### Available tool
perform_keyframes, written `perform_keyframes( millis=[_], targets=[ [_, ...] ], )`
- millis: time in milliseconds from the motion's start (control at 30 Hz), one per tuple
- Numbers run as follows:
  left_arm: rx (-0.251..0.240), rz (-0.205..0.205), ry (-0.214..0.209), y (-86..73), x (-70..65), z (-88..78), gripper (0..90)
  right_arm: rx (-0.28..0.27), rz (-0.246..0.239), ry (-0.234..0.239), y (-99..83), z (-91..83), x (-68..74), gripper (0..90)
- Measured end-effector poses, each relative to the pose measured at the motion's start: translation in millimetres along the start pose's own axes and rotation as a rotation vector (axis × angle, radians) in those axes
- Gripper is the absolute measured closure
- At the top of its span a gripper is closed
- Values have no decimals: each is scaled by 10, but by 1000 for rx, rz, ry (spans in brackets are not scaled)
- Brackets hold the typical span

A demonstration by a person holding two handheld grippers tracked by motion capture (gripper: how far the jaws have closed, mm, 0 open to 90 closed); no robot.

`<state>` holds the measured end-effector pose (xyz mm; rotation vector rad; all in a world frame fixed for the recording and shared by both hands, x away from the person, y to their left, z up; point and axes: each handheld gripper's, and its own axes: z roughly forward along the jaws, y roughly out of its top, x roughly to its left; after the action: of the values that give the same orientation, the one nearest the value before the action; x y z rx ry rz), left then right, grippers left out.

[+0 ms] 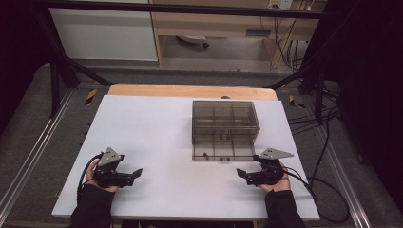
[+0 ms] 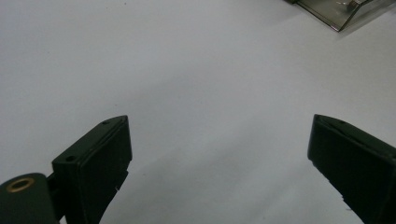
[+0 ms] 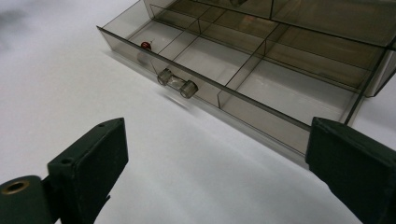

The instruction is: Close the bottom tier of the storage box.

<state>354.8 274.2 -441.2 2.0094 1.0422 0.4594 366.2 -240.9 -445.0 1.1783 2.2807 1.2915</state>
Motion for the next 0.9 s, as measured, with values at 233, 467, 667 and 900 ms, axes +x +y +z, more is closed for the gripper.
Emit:
perform_keyframes(
  millis=[233, 467, 667, 900],
  targets=[
    [-6, -5, -2, -16, 20, -22, 59, -24, 16, 28, 21, 1, 9, 184],
    [-8, -13, 1, -43, 41, -54, 58, -32, 19, 45, 31, 2, 16, 324],
    [-17, -28, -2, -58, 82, -74, 59, -22, 21, 37, 46, 30, 35, 418],
    [-19, -36, 4, -82, 112, -98, 58, -22, 48, 43, 73, 85, 53, 515]
  ],
)
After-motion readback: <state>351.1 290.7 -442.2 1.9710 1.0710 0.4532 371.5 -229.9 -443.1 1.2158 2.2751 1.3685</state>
